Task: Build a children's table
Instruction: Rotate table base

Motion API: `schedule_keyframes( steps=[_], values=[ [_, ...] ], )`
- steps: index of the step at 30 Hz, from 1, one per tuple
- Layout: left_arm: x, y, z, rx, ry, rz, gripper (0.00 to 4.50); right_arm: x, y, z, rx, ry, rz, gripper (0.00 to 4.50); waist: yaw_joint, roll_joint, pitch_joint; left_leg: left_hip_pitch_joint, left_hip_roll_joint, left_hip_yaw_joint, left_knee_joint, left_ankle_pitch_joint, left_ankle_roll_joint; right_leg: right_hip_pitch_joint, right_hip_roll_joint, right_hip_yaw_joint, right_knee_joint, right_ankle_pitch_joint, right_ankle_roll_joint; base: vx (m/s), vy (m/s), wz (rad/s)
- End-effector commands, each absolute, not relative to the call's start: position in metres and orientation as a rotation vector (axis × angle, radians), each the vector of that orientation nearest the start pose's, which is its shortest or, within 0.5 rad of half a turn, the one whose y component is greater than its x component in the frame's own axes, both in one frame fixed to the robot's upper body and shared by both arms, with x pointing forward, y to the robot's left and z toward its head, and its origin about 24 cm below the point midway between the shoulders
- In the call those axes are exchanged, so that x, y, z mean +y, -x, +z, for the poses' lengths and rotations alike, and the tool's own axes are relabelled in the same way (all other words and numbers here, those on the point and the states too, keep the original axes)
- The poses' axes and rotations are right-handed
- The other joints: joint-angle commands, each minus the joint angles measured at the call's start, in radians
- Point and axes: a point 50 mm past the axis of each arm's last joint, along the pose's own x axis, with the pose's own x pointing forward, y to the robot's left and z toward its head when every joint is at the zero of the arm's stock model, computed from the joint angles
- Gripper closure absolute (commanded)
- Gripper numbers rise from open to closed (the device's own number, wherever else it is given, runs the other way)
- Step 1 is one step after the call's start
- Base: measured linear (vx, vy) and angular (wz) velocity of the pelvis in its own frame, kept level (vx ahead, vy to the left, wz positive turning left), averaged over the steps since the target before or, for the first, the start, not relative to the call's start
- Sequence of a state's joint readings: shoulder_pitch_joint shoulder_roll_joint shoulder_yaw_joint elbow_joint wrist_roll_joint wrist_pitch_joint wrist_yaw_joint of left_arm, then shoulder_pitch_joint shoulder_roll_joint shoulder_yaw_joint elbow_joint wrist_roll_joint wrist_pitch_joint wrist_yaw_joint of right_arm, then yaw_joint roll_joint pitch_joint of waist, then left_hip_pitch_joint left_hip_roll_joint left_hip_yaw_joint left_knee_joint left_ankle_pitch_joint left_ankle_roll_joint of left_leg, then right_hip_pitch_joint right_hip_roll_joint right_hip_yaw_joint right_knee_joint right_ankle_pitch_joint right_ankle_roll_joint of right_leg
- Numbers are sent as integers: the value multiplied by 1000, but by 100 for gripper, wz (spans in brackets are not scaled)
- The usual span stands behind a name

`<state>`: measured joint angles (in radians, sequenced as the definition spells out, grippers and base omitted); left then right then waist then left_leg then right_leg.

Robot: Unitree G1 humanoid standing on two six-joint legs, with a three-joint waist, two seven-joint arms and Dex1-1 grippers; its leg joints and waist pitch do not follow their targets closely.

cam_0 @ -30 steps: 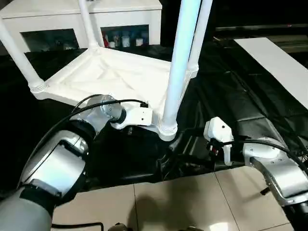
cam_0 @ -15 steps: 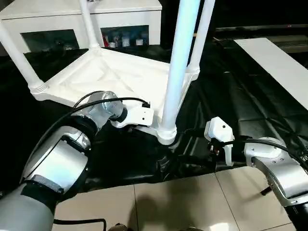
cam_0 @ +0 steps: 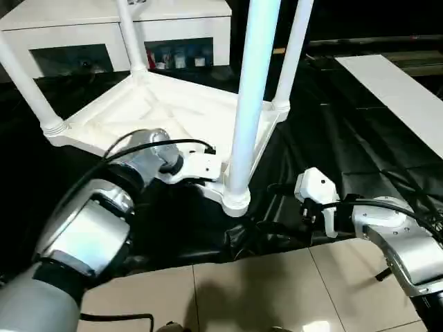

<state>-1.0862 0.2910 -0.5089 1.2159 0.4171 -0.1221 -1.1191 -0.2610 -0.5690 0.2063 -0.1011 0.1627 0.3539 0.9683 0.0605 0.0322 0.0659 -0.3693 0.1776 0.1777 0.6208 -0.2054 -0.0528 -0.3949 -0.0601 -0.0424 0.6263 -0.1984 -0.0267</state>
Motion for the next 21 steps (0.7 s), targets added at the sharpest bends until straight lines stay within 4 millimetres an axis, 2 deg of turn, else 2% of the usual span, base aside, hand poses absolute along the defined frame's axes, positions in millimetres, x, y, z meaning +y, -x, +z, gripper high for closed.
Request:
schedule_keyframes(
  steps=[1, 2, 4, 9, 12, 16, 17, 18, 21],
  values=[
    [127, -371, 73, 722, -944, -1211, 362, -156, -265, 88, 283, 401, 1129, 32, 7, -8, -75, 8, 52, -25, -74, -124, 75, 64, -89, 48, -75, -43, -279, 0, 0, 0],
    [127, -371, 73, 722, -943, -1210, 378, -156, -265, 88, 283, 401, 1129, 32, 7, -9, -74, 8, 52, -25, -74, -126, 77, 63, -90, 48, -76, -50, -278, 0, 0, 0],
    [131, -370, 70, 747, -899, -1174, 381, -157, -266, 88, 283, 401, 1127, 32, 5, -10, -72, 8, 51, -24, -75, -132, 77, 63, -91, 48, -78, -72, -275, 0, 0, 0],
    [142, -366, 62, 805, -862, -1130, 386, -156, -267, 87, 279, 402, 1128, 32, -3, -14, -64, 7, 49, -26, -81, -175, 66, 61, -91, 46, -94, -226, -236, 0, 0, 0],
    [146, -364, 59, 823, -834, -1107, 390, -155, -268, 87, 276, 402, 1128, 32, -9, -15, -63, 7, 48, -27, -82, -183, 62, 58, -91, 46, -99, -283, -218, 0, 0, 0],
    [148, -365, 59, 804, -762, -1039, 396, -155, -269, 87, 273, 402, 1121, 32, -14, -16, -63, 6, 47, -27, -82, -183, 64, 56, -89, 46, -101, -303, -207, 0, 0, 0],
    [147, -367, 61, 777, -732, -989, 397, -155, -270, 86, 273, 404, 1116, 32, -16, -11, -63, 6, 47, -27, -82, -184, 64, 55, -90, 45, -101, -307, -208, 0, 0, 0],
    [147, -368, 61, 769, -724, -973, 399, -154, -270, 86, 273, 405, 1115, 32, -18, -12, -64, 6, 45, -27, -82, -187, 67, 54, -87, 44, -102, -310, -206, 0, 0, 0],
    [147, -376, 68, 672, -732, -855, 399, -155, -273, 85, 273, 409, 1083, 32, -23, -12, -65, -2, 45, -31, -84, -181, 66, 59, -86, 41, -100, -298, -197, 0, 0, 0]
  ],
)
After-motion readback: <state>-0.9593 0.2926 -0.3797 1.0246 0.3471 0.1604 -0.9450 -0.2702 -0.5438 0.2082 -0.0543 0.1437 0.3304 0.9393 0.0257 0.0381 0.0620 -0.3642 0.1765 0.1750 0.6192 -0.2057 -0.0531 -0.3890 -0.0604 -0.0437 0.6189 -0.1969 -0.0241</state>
